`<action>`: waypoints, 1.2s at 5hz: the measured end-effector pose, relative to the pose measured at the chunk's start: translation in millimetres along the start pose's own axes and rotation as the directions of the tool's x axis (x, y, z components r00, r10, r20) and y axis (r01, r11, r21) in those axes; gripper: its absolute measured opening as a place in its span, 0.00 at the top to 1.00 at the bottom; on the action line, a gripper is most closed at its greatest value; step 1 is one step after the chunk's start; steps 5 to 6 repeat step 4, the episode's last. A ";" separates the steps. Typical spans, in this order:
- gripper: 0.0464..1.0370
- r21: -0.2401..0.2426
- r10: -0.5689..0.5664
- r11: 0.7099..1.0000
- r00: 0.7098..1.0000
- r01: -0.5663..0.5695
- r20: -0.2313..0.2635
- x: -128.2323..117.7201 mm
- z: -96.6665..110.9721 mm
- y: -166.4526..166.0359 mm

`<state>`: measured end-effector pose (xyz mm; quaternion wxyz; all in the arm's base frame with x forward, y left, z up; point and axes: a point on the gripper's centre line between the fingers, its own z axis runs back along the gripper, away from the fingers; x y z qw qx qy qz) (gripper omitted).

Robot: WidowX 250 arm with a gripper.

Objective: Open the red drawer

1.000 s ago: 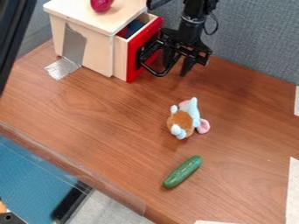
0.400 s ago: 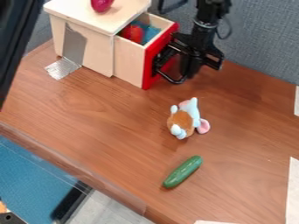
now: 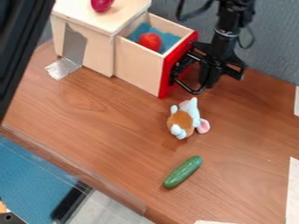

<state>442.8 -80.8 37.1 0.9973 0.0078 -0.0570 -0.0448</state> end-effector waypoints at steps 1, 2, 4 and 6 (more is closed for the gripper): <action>0.92 -0.008 0.026 1.000 0.999 -0.026 0.026 7.9 10.4 -7.2; 0.73 -0.008 0.111 0.994 0.992 -0.111 0.064 21.3 30.0 -2.3; 0.15 -0.043 0.180 0.984 0.974 -0.175 0.139 23.3 79.0 2.3; 0.15 -0.043 0.180 0.984 0.974 -0.175 0.139 23.3 79.0 2.3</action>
